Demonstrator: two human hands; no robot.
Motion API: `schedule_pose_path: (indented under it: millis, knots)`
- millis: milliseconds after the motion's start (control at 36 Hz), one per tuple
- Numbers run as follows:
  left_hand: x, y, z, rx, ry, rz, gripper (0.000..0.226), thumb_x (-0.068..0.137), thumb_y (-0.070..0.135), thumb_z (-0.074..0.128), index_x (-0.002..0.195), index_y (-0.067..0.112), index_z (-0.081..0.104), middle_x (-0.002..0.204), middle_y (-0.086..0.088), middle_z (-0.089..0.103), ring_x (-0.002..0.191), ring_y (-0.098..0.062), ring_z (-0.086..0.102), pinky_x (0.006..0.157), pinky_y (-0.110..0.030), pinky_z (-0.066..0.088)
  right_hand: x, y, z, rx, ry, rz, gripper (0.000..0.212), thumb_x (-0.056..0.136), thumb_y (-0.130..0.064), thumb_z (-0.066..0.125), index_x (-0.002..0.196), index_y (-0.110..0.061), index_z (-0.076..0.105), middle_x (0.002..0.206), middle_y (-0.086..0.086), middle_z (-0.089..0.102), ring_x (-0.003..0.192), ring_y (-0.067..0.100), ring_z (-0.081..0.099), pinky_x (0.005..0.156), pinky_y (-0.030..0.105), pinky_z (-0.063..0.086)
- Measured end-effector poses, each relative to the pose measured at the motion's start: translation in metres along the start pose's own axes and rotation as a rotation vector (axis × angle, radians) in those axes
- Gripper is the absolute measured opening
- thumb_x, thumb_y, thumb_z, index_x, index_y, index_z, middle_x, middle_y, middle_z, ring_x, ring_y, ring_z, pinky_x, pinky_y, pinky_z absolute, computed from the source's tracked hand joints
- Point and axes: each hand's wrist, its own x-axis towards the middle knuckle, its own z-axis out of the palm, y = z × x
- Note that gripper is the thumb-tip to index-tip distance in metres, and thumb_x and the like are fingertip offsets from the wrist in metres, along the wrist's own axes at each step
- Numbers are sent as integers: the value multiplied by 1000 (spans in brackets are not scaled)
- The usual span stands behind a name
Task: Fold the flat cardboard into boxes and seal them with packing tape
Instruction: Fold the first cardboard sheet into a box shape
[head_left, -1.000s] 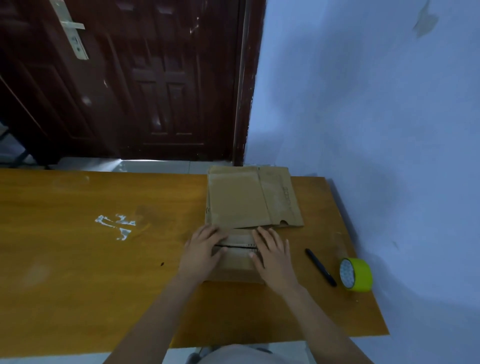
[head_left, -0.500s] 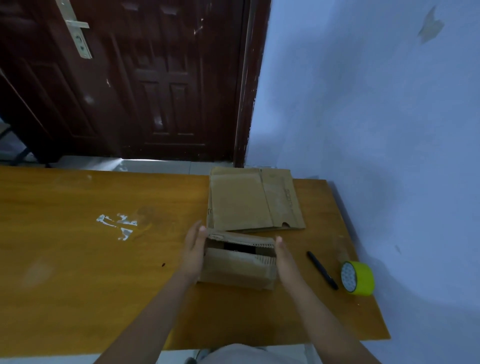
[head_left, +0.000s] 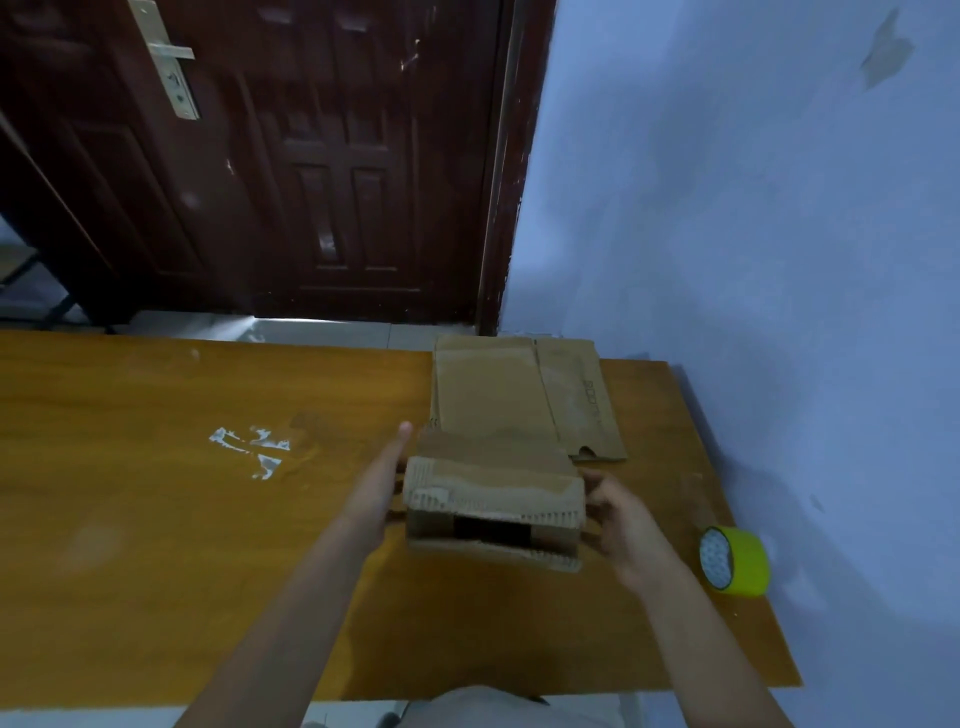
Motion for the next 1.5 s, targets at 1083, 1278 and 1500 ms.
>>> schedule_pose_path:
  millis: [1083,1278,1500]
  knots:
    - [9,-59,16,368,46,199,29,98,37,44,89,11,35,75,-5,31,63,-20,33,54,-29,27,16,57,25,-375,341,64,35,93,-45,50,108,-13,50,88,-2,53,74,9,50,61,22,42]
    - [10,-58,10,288,-54,97,24,94,13,53,110,8,37,90,-5,41,76,-20,44,66,-45,42,9,51,19,-212,185,122,28,93,-22,51,119,-14,44,107,4,53,91,13,51,71,30,40]
    - [1,-71,13,389,0,403,44,89,-2,55,115,19,27,111,0,44,91,-20,58,69,-42,56,3,52,12,-324,38,63,57,93,-12,51,143,-18,25,125,-2,47,100,6,46,74,16,39]
